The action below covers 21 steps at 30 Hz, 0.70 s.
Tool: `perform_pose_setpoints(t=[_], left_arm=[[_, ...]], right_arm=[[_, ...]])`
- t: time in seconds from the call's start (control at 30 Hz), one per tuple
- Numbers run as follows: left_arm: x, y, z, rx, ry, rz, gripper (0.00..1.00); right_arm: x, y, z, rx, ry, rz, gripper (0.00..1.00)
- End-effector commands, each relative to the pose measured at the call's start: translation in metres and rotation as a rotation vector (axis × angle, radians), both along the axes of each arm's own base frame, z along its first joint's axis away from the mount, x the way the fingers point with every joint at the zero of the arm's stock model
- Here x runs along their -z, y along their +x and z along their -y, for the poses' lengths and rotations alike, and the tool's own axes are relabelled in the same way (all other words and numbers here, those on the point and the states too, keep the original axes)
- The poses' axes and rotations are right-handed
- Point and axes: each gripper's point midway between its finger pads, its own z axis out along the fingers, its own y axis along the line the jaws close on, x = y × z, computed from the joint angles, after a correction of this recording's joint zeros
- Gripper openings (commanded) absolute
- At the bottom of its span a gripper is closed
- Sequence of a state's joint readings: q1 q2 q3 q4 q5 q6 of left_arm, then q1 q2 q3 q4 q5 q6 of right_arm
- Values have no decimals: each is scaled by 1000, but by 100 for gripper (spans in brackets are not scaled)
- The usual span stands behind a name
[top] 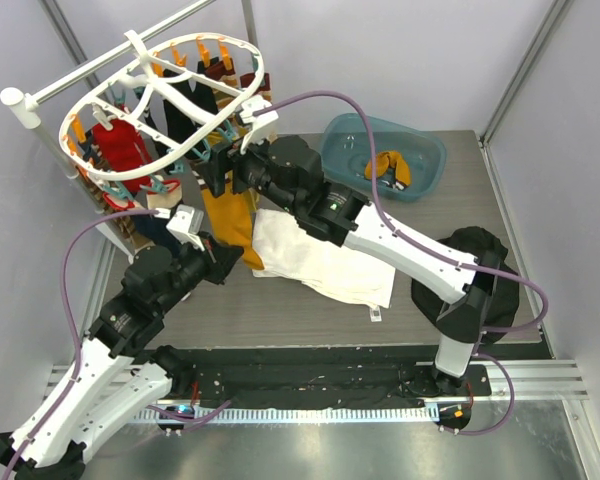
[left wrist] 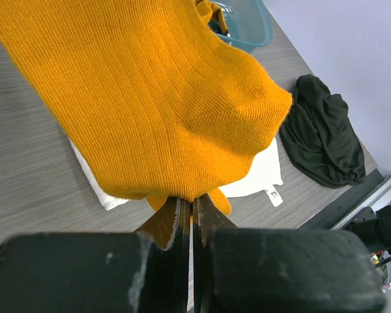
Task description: Remove the socks clipped to the hanger
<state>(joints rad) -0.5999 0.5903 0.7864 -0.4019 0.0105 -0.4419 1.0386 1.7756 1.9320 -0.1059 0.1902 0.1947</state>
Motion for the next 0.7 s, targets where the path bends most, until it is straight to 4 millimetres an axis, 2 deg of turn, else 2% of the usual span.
perform_pose_setpoints(t=[0.0, 0.23, 0.53, 0.63, 0.67], left_arm=[[-9, -3, 3, 25, -27, 28, 0], [-10, -4, 4, 34, -27, 34, 0], [-10, -5, 4, 37, -28, 39, 0], [-10, -5, 5, 40, -28, 37, 0], [-10, -4, 5, 39, -27, 36, 0]], right_arm=[[-32, 2, -1, 1, 44, 72, 76], [-35, 12, -7, 40, 19, 107, 74], [-32, 22, -13, 71, -14, 139, 56], [-35, 22, -13, 72, -8, 151, 36], [-35, 22, -13, 71, -12, 155, 22]])
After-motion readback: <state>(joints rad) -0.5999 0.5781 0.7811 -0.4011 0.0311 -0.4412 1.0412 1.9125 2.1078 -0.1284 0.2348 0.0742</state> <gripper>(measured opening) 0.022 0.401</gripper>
